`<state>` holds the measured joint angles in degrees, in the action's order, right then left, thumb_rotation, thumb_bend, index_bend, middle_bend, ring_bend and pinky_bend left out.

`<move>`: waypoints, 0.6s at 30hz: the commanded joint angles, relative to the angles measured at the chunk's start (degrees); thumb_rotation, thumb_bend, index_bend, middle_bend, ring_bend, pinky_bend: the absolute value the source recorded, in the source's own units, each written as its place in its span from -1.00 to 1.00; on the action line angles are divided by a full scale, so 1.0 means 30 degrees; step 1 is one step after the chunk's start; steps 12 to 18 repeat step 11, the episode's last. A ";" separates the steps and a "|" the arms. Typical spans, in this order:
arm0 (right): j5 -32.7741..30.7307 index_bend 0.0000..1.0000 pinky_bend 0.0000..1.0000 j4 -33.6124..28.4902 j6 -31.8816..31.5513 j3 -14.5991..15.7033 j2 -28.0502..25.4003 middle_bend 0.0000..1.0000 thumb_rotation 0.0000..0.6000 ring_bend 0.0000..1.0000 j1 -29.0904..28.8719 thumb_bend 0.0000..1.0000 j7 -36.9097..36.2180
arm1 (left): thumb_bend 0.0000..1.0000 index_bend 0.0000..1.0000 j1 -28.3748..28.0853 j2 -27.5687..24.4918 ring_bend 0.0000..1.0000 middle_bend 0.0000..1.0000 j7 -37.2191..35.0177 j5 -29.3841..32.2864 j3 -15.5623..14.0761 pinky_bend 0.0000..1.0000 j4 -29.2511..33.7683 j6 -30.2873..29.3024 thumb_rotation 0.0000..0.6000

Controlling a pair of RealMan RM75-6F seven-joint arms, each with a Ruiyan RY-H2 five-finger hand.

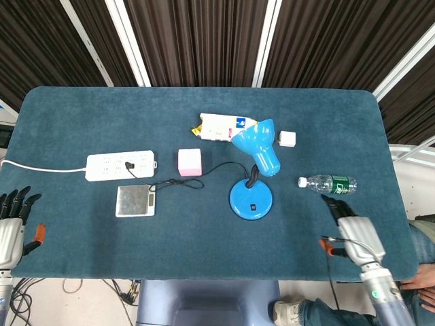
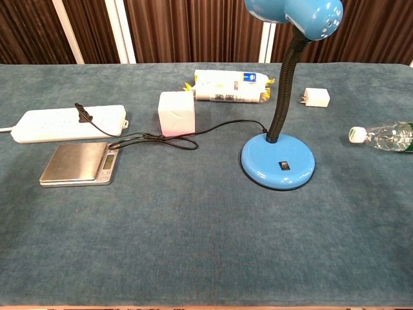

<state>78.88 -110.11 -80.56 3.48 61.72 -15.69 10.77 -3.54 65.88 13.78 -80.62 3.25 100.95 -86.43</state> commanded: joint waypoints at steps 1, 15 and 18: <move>0.2069 -1.00 -1.00 0.3084 -0.2614 0.0608 0.0784 -0.89 1.00 -0.96 0.2040 -0.52 -0.1329 | -0.09 -0.66 0.0018 0.0012 -1.00 -0.92 0.0016 -0.0030 -0.0014 -1.00 -0.0019 -0.0030 1.00; 0.2557 -1.00 -1.00 0.6430 -0.3523 -0.0273 0.2296 -0.91 1.00 -0.99 0.2895 -0.55 -0.1157 | -0.09 -0.66 -0.0013 0.0052 -1.00 -0.92 0.0069 -0.0248 -0.0046 -1.00 -0.0124 -0.0053 1.00; 0.2557 -1.00 -1.00 0.6430 -0.3523 -0.0273 0.2296 -0.91 1.00 -0.99 0.2895 -0.55 -0.1157 | -0.09 -0.66 -0.0013 0.0052 -1.00 -0.92 0.0069 -0.0248 -0.0046 -1.00 -0.0124 -0.0053 1.00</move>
